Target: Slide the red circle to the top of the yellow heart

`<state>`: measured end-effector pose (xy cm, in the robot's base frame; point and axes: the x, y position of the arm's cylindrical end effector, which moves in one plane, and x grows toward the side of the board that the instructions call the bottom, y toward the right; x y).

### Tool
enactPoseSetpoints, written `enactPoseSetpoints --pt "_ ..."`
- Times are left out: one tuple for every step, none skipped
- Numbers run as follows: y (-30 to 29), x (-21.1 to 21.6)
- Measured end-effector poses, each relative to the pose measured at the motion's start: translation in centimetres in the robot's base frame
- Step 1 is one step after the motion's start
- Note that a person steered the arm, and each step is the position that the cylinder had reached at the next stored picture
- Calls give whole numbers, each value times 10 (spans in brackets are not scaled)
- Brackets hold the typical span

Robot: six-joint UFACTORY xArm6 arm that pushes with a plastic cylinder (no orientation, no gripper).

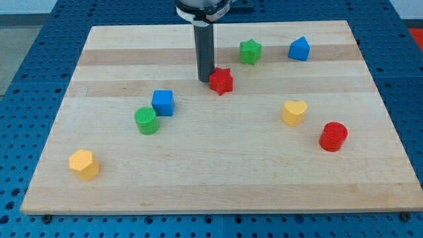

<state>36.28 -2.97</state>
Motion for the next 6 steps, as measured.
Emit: enactPoseSetpoints --pt "-25 7" --pt "-28 58" --pt "47 104" --pt "77 158" --pt "149 190" --pt "212 191"
